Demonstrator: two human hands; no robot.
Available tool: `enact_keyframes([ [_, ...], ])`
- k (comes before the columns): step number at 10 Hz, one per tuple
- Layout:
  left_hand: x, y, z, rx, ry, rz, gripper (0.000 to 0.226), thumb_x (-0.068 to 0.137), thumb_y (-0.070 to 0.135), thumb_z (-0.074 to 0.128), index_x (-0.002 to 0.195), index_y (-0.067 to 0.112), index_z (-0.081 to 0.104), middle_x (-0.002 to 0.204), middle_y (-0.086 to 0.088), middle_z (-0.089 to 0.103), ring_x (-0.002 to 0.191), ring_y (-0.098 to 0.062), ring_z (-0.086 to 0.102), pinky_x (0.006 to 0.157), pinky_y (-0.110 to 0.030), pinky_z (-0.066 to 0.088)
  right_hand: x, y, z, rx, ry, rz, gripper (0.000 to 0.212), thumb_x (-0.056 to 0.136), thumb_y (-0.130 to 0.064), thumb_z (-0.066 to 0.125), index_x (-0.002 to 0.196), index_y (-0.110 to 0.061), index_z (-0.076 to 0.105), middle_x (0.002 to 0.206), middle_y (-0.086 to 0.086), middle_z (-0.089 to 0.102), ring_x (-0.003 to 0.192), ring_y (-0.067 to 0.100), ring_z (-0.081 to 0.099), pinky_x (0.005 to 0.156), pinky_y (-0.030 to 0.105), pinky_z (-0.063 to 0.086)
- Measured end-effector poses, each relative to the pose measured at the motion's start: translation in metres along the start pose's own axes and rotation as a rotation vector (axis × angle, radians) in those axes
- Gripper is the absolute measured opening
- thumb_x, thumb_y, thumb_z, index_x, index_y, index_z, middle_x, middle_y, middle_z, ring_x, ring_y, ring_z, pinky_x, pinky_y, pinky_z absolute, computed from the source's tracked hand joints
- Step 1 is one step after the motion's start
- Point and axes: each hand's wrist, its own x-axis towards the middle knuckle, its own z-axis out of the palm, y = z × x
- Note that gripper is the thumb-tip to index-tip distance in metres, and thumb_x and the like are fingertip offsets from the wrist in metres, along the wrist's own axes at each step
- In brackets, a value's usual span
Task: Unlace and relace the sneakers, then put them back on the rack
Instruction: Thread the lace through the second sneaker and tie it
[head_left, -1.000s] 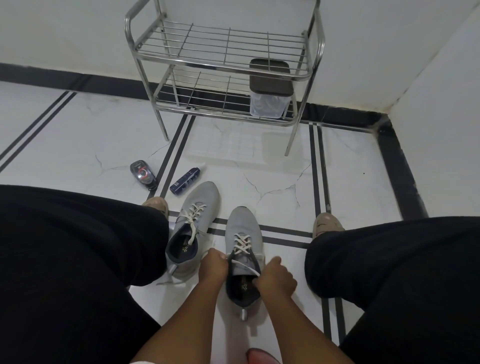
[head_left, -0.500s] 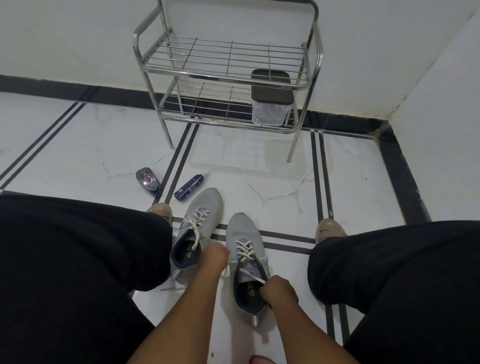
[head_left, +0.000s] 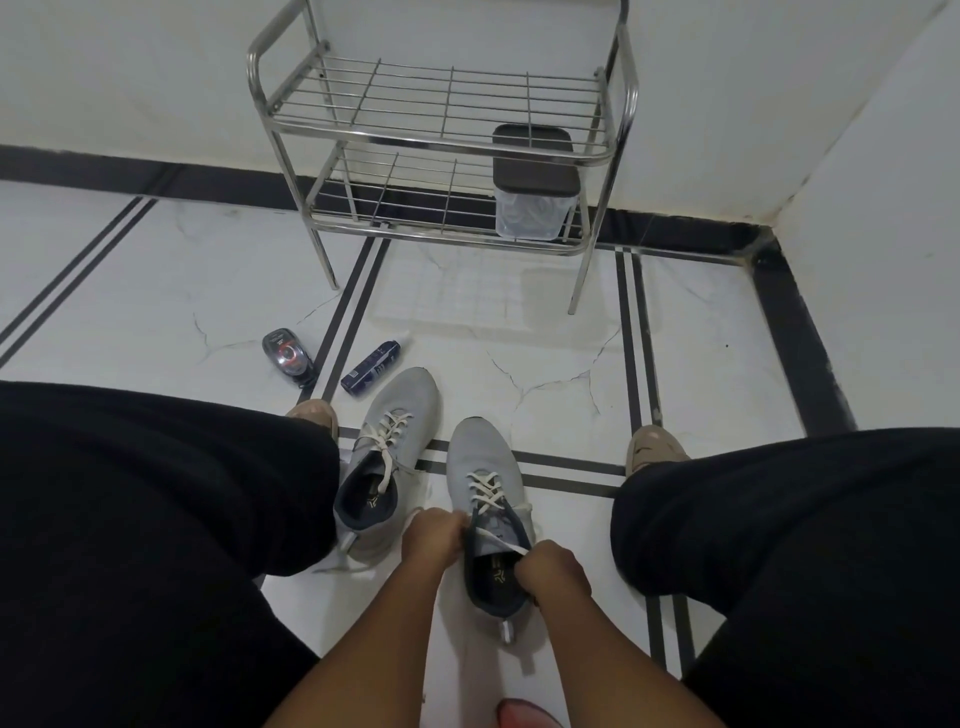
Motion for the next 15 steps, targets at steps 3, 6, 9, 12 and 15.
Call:
enact_keyframes([
  [3, -0.027, 0.023, -0.013, -0.254, 0.266, -0.015, 0.036, 0.102, 0.017, 0.033, 0.127, 0.000, 0.052, 0.129, -0.018, 0.056, 0.110, -0.026, 0.058, 0.090, -0.032, 0.045, 0.017, 0.003, 0.007, 0.361, -0.126, 0.160, 0.030, 0.076, -0.030, 0.071, 0.095, -0.007, 0.064, 0.093, 0.016, 0.068, 0.083, 0.032, 0.069, 0.075, 0.044, 0.060],
  [6, -0.065, 0.105, -0.043, 0.101, 0.611, 0.519, 0.030, 0.100, 0.024, 0.034, 0.105, 0.002, 0.053, 0.096, -0.020, 0.061, 0.089, -0.033, 0.058, 0.068, -0.032, 0.035, 0.021, 0.003, 0.003, 0.276, -0.092, 0.173, 0.026, 0.080, -0.025, 0.062, 0.101, -0.009, 0.067, 0.097, 0.014, 0.069, 0.087, 0.031, 0.068, 0.081, 0.041, 0.058],
  [9, -0.027, 0.025, -0.009, 0.386, -0.078, 0.057, 0.034, 0.096, 0.023, 0.052, 0.111, -0.005, 0.064, 0.112, -0.021, 0.066, 0.107, -0.035, 0.062, 0.070, -0.030, 0.049, 0.002, -0.016, -0.021, 0.151, 0.225, -0.202, 0.020, 0.092, -0.026, 0.056, 0.106, -0.018, 0.067, 0.105, 0.005, 0.067, 0.092, 0.024, 0.063, 0.066, 0.025, 0.042],
  [12, -0.026, 0.014, -0.023, 0.694, 0.324, -0.081, 0.038, 0.098, 0.024, 0.038, 0.126, 0.005, 0.058, 0.132, -0.015, 0.054, 0.123, -0.033, 0.050, 0.096, -0.037, 0.042, 0.006, -0.014, -0.023, 0.270, 0.211, -0.100, 0.025, 0.095, -0.027, 0.054, 0.110, -0.015, 0.069, 0.105, 0.009, 0.068, 0.094, 0.028, 0.064, 0.067, 0.026, 0.042],
  [15, -0.019, 0.019, -0.001, 1.059, 0.175, 0.474, 0.031, 0.099, 0.030, 0.036, 0.110, 0.016, 0.061, 0.111, -0.008, 0.062, 0.103, -0.029, 0.058, 0.080, -0.036, 0.045, 0.008, -0.016, -0.023, 0.249, 0.174, -0.136, 0.025, 0.096, -0.027, 0.052, 0.111, -0.015, 0.068, 0.104, 0.008, 0.068, 0.092, 0.026, 0.063, 0.066, 0.025, 0.042],
])
